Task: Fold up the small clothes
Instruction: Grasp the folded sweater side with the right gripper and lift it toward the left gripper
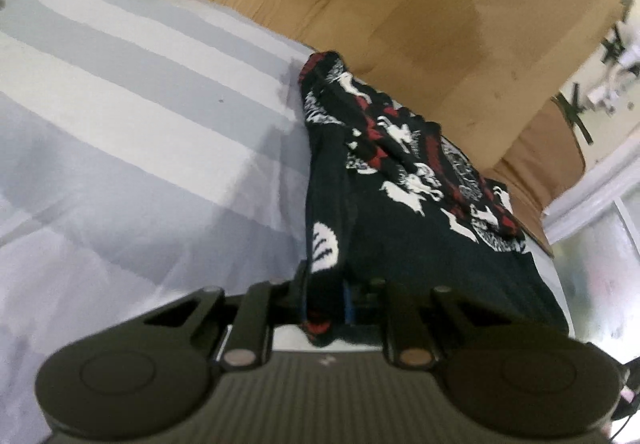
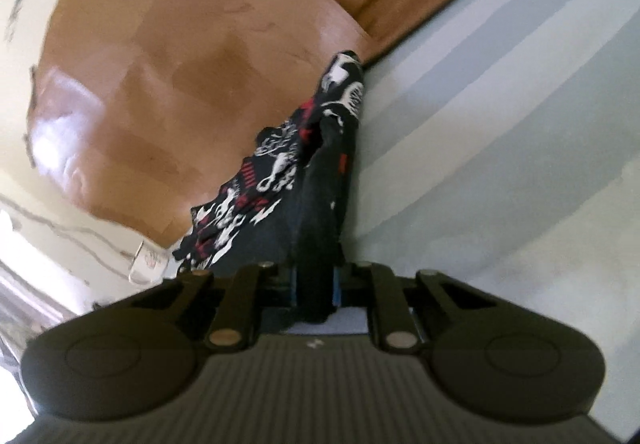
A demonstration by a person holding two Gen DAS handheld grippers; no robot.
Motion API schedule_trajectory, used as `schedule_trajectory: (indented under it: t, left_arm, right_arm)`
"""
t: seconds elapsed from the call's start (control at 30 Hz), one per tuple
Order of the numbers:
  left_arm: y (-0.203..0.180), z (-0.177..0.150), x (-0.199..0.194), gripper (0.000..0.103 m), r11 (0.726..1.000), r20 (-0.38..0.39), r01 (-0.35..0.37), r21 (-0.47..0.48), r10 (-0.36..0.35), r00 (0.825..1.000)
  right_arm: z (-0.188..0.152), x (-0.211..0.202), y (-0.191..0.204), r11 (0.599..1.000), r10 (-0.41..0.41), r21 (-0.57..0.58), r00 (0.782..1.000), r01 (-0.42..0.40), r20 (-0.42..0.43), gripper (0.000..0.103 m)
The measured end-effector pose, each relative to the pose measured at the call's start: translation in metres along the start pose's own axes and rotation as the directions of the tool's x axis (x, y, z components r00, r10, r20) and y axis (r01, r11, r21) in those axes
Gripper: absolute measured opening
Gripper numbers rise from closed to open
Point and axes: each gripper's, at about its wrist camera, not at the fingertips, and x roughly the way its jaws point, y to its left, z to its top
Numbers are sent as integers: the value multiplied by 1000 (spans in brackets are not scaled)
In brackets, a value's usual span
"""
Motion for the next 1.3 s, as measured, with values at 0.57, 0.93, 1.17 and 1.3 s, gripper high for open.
schedule_trajectory:
  t: [0.57,0.93,1.17,1.3]
  left_arm:
    - [-11,11,-53,80,946,142,-202,253,170,975]
    - [-133,135,106,84,737,90,-190,648,173,981]
    - [-142,160,187,76,710,-103,-6,704,111,988]
    - [-145,154,205,102,623,-75,-24,782,132,988]
  right_arm:
    - [22,-58,10,956,-172,-223,979,193,110,50]
    - [128,124,82,903,-63,-430,986,-10,-156,70]
    - [151,227,88,863,-97,-500,947,-74,-306,87]
    - [156,264,83,857,-100,-500,914,-122,-394,86]
